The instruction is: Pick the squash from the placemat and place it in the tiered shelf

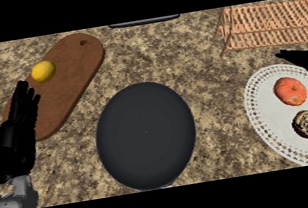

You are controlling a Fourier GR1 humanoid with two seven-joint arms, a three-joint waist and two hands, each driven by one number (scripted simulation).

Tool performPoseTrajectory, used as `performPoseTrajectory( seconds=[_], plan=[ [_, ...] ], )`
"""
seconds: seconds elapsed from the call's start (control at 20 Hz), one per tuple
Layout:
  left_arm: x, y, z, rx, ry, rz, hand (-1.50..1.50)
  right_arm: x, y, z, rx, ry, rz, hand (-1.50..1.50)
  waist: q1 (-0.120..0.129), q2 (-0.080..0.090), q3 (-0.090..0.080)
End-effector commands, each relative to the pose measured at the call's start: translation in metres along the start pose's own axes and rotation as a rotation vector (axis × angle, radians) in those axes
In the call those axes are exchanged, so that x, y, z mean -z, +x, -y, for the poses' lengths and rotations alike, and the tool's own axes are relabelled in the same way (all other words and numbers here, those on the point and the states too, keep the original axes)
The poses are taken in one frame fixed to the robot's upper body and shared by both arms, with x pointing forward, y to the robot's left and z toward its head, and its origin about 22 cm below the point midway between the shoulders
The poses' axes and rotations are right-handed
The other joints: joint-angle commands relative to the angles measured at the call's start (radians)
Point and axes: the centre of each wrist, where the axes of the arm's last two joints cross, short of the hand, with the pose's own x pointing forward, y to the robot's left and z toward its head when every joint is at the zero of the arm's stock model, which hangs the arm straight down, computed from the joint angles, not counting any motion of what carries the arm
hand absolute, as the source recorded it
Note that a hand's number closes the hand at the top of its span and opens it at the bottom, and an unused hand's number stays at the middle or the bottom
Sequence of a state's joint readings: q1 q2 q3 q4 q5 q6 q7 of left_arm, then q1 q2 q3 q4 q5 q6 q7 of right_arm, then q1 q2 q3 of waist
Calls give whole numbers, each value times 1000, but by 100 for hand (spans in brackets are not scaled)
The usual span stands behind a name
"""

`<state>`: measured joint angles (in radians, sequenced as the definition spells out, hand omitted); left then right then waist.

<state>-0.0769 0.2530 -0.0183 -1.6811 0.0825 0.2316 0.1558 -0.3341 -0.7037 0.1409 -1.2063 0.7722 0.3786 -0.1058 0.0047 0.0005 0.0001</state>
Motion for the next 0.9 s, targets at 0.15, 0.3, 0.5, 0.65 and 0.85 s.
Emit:
performPoseTrajectory(
  seconds=[0.15, 0.3, 0.5, 0.65, 0.85],
  plan=[
    [-2, -3, -10, 2, -6, 2, 0, 10, -26, -16, 5, -2, 15, -150, 1, 0, 0],
    [0, -4, 10, 1, 11, -8, 0, 15, -13, -14, 41, -23, 22, -150, -2, 0, 0],
    [-2, 2, 13, -5, 17, -8, 0, 14, -20, -34, 31, -26, 43, -150, -4, -1, 0],
    [-3, -7, -6, -2, -5, -10, 0, 27, -11, -30, 25, -8, 53, -150, 0, 0, 0],
    [-4, -1, 0, 1, -12, -1, 0, 29, -25, -40, 39, 9, 28, -150, 1, 0, 0]
  ],
)
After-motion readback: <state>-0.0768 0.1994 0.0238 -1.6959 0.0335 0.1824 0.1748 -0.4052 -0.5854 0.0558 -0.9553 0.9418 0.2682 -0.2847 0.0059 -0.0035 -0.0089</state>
